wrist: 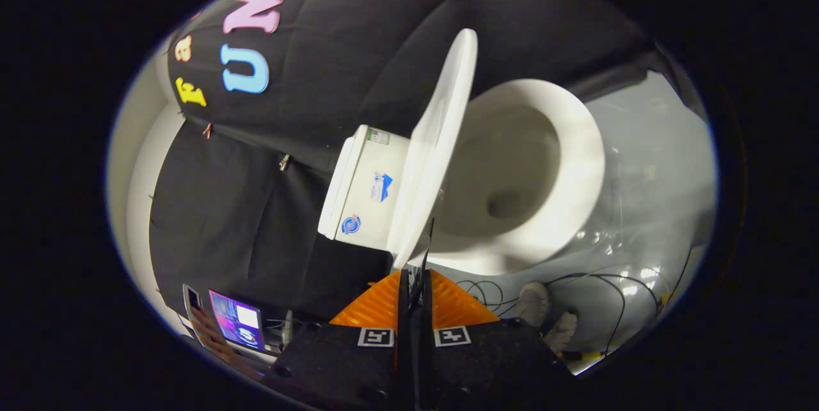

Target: Open the toilet lid.

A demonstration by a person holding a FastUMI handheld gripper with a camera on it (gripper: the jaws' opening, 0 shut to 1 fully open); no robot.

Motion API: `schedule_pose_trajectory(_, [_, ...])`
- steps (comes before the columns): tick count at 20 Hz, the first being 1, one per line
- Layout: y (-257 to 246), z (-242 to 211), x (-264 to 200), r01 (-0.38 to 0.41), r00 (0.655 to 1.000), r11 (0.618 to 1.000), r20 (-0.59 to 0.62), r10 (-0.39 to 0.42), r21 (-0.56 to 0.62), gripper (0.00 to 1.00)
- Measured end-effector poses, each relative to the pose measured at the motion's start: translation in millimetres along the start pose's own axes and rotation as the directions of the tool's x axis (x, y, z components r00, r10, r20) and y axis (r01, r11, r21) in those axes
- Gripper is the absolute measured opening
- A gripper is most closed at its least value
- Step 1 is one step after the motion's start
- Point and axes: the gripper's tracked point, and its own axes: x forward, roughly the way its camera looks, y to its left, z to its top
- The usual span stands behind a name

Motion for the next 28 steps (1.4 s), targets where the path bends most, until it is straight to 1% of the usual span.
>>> schedule_pose_trajectory(3, [45, 12, 2, 0.024, 1.0, 0.993, 0.007, -0.024, -0.119, 0.09])
schedule_pose_trajectory(4, [57, 16, 3, 0.044, 0.999, 0.986, 0.01, -0.043, -0.158, 0.09])
schedule_pose_trajectory(5, [63, 19, 6, 0.091, 0.996, 0.978, 0.014, -0.09, -0.19, 0.09])
schedule_pose_trajectory(6, [69, 23, 10, 0.132, 0.991, 0.966, 0.027, -0.129, -0.223, 0.09])
schedule_pose_trajectory(7, [72, 25, 16, 0.18, 0.984, 0.945, 0.036, -0.177, -0.273, 0.09])
schedule_pose_trajectory(8, [76, 25, 18, 0.214, 0.977, 0.92, 0.054, -0.208, -0.327, 0.09])
schedule_pose_trajectory(9, [82, 24, 20, 0.241, 0.97, 0.9, 0.071, -0.231, -0.364, 0.09])
schedule_pose_trajectory(10, [92, 26, 20, 0.251, 0.968, 0.891, 0.084, -0.236, -0.378, 0.09])
schedule_pose_trajectory(12, [118, 34, 26, 0.241, 0.97, 0.894, 0.102, -0.219, -0.379, 0.09])
schedule_pose_trajectory(14, [140, 37, 38, 0.239, 0.971, 0.883, 0.12, -0.208, -0.403, 0.09])
schedule_pose_trajectory(19, [191, 39, 65, 0.253, 0.966, 0.847, 0.178, -0.19, -0.468, 0.09])
schedule_pose_trajectory(22, [227, 42, 88, 0.241, 0.967, 0.824, 0.2, -0.158, -0.513, 0.09])
schedule_pose_trajectory(24, [251, 41, 107, 0.226, 0.97, 0.799, 0.203, -0.133, -0.557, 0.09])
schedule_pose_trajectory(26, [277, 41, 127, 0.21, 0.973, 0.792, 0.204, -0.109, -0.574, 0.09])
schedule_pose_trajectory(28, [294, 37, 149, 0.202, 0.974, 0.767, 0.205, -0.094, -0.608, 0.09])
